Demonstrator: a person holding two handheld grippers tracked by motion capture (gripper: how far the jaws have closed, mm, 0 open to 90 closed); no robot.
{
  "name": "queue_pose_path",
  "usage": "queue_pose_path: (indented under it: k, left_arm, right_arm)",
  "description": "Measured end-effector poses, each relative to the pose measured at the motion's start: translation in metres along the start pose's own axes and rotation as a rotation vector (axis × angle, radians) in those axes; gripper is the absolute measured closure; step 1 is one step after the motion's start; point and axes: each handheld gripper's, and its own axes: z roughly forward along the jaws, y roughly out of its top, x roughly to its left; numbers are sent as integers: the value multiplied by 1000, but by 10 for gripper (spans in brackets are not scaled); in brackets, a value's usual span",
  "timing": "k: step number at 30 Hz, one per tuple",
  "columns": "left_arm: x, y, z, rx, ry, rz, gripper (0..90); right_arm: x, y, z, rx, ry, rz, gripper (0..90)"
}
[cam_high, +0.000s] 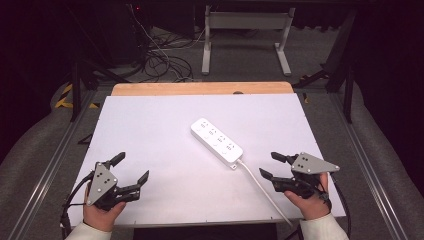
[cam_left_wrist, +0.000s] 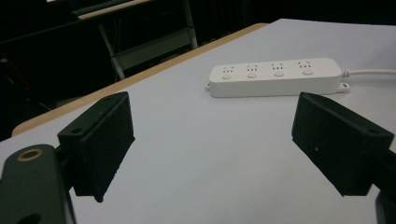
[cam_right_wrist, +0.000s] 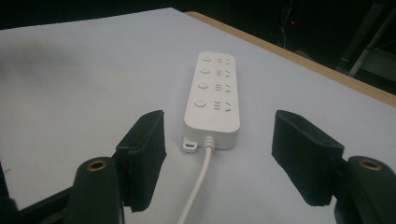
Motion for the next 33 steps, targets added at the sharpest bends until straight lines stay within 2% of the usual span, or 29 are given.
queue_pose_path:
  k: [7, 24, 33]
  left_arm:
    - [2, 0, 1, 2, 0, -19, 132]
    - [2, 3, 2, -5, 12, 8, 132]
    - [2, 2, 2, 0, 13, 1, 132]
  right_arm:
    - [1, 3, 0, 4, -2, -12, 351]
    - [4, 11, 3, 35, -1, -20, 366]
    - [-2, 38, 12, 73, 11, -31, 485]
